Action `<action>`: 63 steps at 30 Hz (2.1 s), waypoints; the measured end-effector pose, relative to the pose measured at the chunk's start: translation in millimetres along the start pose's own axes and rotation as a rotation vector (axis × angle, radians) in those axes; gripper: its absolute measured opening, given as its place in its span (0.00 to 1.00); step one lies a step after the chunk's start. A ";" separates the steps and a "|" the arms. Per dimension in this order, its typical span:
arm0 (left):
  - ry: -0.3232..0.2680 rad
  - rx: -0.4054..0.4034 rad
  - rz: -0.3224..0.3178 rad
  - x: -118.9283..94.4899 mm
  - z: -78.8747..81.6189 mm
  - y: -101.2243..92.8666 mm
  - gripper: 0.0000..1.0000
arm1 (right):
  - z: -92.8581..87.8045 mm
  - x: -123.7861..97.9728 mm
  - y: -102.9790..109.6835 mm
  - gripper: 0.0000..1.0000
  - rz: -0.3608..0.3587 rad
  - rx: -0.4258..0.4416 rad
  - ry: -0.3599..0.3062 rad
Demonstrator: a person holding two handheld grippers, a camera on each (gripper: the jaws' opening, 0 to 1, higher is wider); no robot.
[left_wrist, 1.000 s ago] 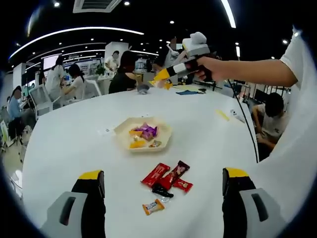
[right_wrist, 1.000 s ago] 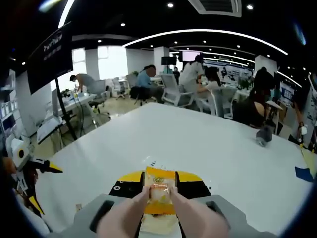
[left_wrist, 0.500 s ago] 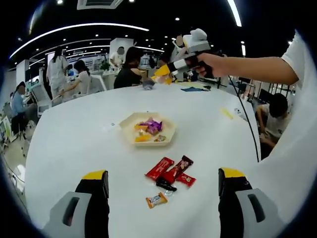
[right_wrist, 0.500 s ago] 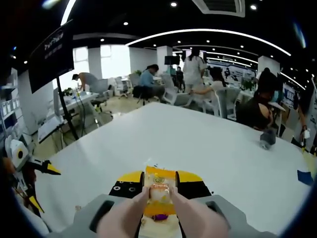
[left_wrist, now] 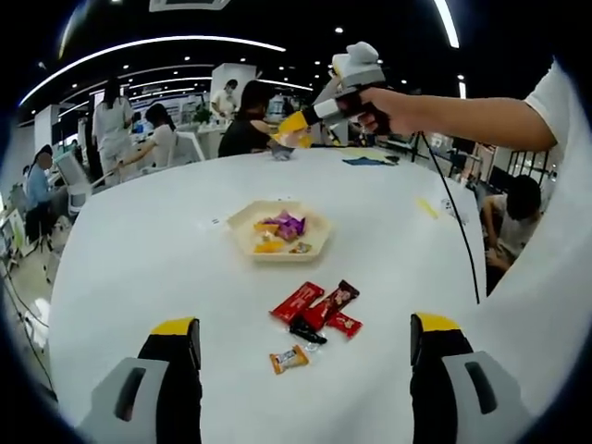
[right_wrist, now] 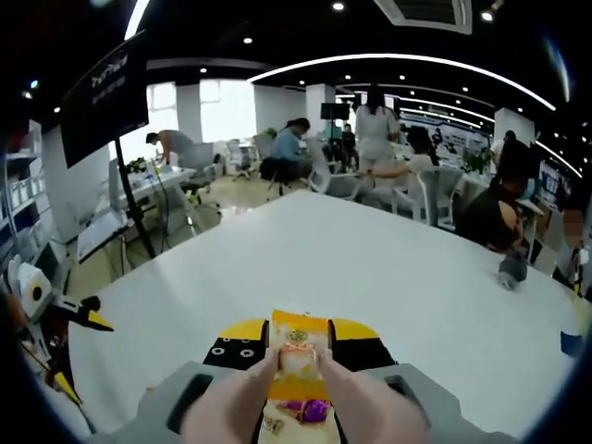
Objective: Place the target food into the container with the food tongs after gripping and lifting it, then release it inside without dropping or visibly crushing the food.
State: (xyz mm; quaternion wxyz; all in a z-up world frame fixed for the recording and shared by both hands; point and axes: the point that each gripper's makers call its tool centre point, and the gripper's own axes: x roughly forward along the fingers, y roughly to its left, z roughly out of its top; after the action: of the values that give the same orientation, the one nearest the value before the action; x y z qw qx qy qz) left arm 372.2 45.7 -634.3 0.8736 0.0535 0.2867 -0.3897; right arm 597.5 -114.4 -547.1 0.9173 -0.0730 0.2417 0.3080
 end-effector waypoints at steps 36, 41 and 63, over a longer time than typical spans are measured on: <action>-0.009 -0.022 0.035 -12.9 -2.2 10.1 0.96 | -18.4 10.7 31.8 0.28 0.095 0.031 0.074; -0.015 -0.016 0.038 -17.1 -1.8 7.9 0.97 | -15.9 6.1 35.1 0.28 0.093 0.021 0.062; -0.029 -0.006 0.043 -32.0 -3.1 -17.0 0.98 | -15.0 -43.8 35.0 0.29 0.056 0.012 0.020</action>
State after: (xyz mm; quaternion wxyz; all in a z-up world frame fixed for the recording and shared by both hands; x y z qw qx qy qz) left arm 341.6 55.8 -617.3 0.8860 0.0515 0.2737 -0.3707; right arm 540.2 -113.8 -538.3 0.9062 -0.0638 0.2547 0.3315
